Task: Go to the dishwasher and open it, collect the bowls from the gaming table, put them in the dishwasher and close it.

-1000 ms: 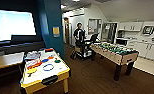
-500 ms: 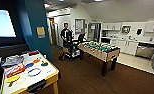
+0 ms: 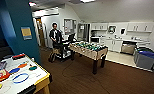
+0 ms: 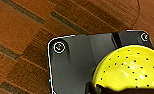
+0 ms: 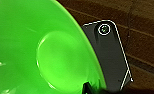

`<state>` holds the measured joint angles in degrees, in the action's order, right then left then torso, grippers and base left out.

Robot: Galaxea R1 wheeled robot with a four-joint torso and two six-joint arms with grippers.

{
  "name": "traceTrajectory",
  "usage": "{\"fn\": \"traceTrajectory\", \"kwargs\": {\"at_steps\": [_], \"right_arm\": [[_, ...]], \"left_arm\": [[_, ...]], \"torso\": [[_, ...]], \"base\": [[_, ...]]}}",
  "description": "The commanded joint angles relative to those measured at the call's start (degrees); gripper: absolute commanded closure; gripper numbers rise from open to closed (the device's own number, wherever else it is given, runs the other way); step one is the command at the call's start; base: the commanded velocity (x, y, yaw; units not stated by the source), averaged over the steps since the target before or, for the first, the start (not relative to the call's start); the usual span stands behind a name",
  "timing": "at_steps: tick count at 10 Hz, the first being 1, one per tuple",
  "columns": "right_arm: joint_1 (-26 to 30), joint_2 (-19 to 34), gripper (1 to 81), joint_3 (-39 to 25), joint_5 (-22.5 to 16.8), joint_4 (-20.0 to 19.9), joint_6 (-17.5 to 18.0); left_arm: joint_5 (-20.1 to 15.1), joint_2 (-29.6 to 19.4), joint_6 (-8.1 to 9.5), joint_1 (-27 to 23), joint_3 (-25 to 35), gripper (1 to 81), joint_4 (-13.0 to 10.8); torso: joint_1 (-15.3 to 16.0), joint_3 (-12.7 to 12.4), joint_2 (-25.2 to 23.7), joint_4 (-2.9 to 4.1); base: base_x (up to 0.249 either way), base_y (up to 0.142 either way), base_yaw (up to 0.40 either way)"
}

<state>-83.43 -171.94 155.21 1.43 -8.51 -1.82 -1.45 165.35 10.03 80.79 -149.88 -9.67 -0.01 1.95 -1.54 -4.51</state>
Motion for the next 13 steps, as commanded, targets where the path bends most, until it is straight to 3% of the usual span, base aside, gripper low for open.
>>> {"fn": "traceTrajectory", "kwargs": {"at_steps": [1,13], "right_arm": [[3.13,0.08,81.1,-0.62,-3.80,0.34,-0.29],[2.96,-0.28,81.1,-0.62,-3.80,0.51,-0.29]], "left_arm": [[-2.41,-0.81,-0.36,-4.19,0.03,81.1,-0.53],[-2.42,-0.72,-0.36,-4.19,0.03,81.1,-0.44]], "torso": [[0.01,0.00,0.00,0.00],[0.01,0.00,-0.02,-0.02]], "base": [[0.000,0.000,-0.387],[0.000,0.000,-0.387]]}}
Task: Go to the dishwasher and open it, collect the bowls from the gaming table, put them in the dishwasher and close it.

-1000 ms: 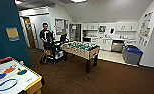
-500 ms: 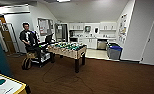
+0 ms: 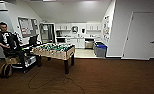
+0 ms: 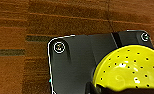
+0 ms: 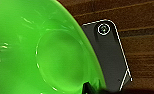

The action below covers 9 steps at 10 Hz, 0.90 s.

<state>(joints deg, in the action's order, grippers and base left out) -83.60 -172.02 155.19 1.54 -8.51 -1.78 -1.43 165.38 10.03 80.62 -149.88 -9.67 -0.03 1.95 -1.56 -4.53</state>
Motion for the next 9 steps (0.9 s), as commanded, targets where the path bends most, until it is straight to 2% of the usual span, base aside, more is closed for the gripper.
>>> {"fn": "traceTrajectory", "kwargs": {"at_steps": [1,5,6,9], "right_arm": [[3.13,-0.19,81.1,-0.60,-3.91,0.60,-0.33],[3.22,-0.28,81.1,-0.60,-3.91,0.77,-0.33],[3.22,-0.28,81.1,-0.60,-3.91,0.77,-0.33],[3.39,-0.19,81.1,-0.51,-3.91,0.86,-0.33]], "left_arm": [[-2.44,-0.92,-0.36,-4.02,0.03,81.1,-0.35],[-2.44,-1.01,-0.36,-4.10,0.03,81.1,0.17],[-2.35,-1.10,-0.36,-4.10,0.29,81.1,0.00],[-1.74,-1.19,-0.36,-4.10,0.38,81.1,0.26]], "torso": [[0.03,0.00,0.00,0.00],[0.03,0.00,0.00,0.00],[0.03,0.00,0.00,0.00],[0.03,0.00,0.00,0.00]], "base": [[0.000,0.000,-0.387],[0.000,0.000,-0.387],[0.000,-0.256,0.000],[0.000,0.000,0.000]]}}
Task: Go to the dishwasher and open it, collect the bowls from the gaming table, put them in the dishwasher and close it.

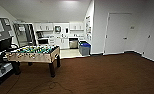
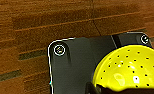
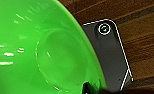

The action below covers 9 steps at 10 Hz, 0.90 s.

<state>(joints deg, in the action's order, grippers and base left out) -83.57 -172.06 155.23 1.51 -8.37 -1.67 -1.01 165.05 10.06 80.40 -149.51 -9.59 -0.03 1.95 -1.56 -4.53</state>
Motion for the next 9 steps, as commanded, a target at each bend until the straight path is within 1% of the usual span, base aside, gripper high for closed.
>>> {"fn": "traceTrajectory", "kwargs": {"at_steps": [1,7,9], "right_arm": [[3.44,-0.15,81.1,-0.56,-3.97,0.73,-0.44],[3.18,-0.15,81.1,-0.47,-3.97,0.82,-0.79],[3.27,-0.15,81.1,-0.47,-3.97,0.82,-0.88]], "left_arm": [[-2.15,-0.77,-0.31,-3.89,0.00,81.1,0.28],[-2.15,-0.51,-0.30,-3.88,0.18,81.1,0.54],[-2.15,-0.50,-0.30,-3.88,0.18,81.1,0.45]], "torso": [[0.03,0.00,0.00,0.00],[0.03,0.00,0.00,0.00],[0.03,0.00,0.00,0.00]], "base": [[0.000,0.000,0.000],[0.000,0.000,0.000],[0.083,0.000,0.000]]}}
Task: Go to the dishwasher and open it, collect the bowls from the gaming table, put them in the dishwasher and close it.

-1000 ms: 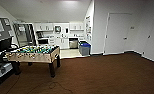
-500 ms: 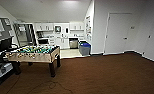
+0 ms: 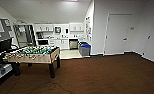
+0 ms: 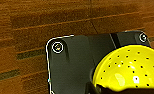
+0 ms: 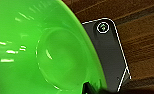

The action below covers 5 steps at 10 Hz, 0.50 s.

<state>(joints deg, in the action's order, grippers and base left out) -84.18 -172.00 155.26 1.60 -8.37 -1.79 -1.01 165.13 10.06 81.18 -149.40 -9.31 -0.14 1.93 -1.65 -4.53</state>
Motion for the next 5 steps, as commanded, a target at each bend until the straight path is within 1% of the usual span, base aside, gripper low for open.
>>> {"fn": "traceTrajectory", "kwargs": {"at_steps": [1,5], "right_arm": [[3.88,-0.30,81.1,-0.67,-4.06,0.82,-0.76],[3.79,-0.30,81.1,-0.67,-3.97,0.82,-0.76]], "left_arm": [[-2.15,-0.51,-0.30,-4.66,0.07,81.1,0.17],[-2.15,-0.50,-0.30,-4.66,0.07,81.1,0.09]], "torso": [[0.14,0.00,0.02,0.00],[0.17,0.00,0.05,0.00]], "base": [[0.123,0.000,0.000],[0.137,0.000,0.000]]}}
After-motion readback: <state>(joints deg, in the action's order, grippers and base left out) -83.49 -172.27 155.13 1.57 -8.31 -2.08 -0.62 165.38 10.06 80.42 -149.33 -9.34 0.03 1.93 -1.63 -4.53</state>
